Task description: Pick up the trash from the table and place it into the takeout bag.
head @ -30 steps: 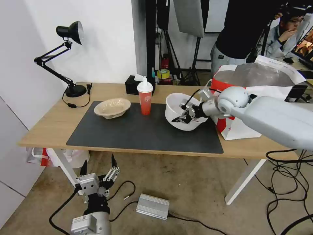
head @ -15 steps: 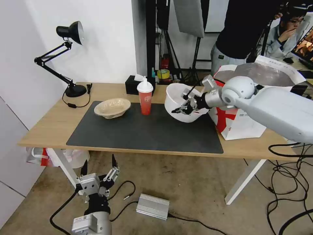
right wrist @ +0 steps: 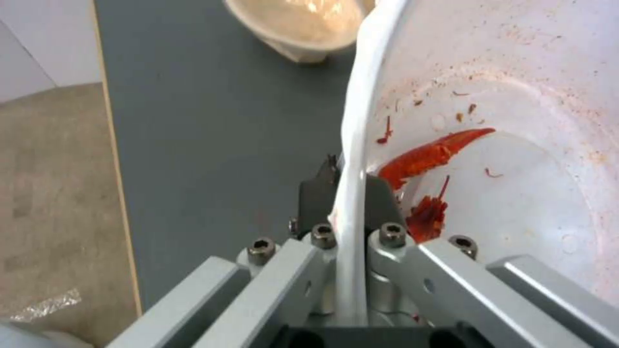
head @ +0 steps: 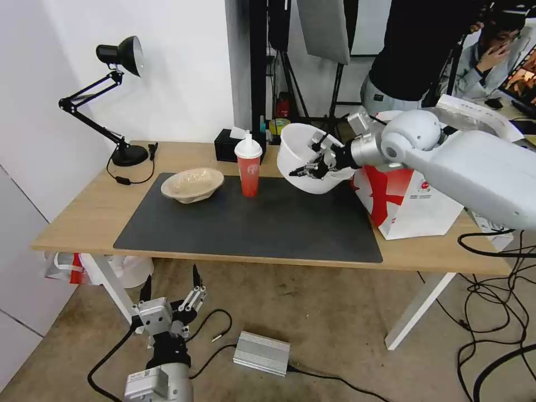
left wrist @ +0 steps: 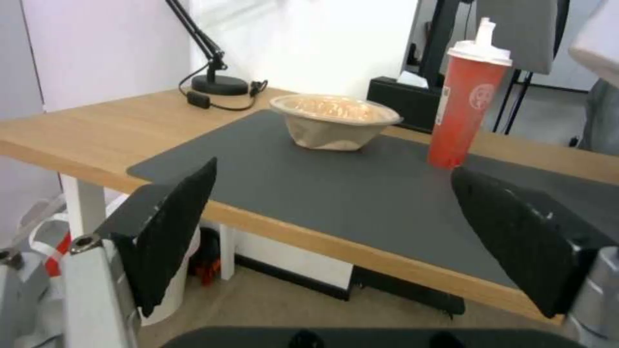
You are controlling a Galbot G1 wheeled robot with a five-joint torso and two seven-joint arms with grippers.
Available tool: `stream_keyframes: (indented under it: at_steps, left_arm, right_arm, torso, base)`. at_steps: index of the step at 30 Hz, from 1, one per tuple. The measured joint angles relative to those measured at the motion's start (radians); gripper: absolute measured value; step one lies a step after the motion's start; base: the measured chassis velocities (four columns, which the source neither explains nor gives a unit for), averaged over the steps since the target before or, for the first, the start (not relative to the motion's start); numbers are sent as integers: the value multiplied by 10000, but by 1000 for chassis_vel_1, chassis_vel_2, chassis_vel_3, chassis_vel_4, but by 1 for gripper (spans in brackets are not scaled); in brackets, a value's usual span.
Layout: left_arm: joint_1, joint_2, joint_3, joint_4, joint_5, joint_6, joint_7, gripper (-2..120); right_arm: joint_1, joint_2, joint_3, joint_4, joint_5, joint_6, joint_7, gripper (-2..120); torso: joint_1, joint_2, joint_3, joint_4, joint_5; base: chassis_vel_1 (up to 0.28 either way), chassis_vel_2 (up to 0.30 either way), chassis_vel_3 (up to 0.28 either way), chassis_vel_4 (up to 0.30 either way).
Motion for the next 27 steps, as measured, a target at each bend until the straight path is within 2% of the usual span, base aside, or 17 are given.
stream_keyframes:
  at_steps: [21, 27]
  left_arm:
    - [-3, -62, -43, -134, 40, -9, -13, 95]
    - [-46, -26, -64, -133, 20, -14, -17, 95]
  right_arm:
    - [886, 323, 8, -570, 259, 29, -176, 0]
    - [1206, 615, -21, -962, 338, 53, -230, 0]
  torso:
    - [0, 0, 0, 0, 0]
    - [-1, 0, 0, 0, 0]
  base:
    - [0, 0, 0, 0]
    - [0, 0, 0, 0]
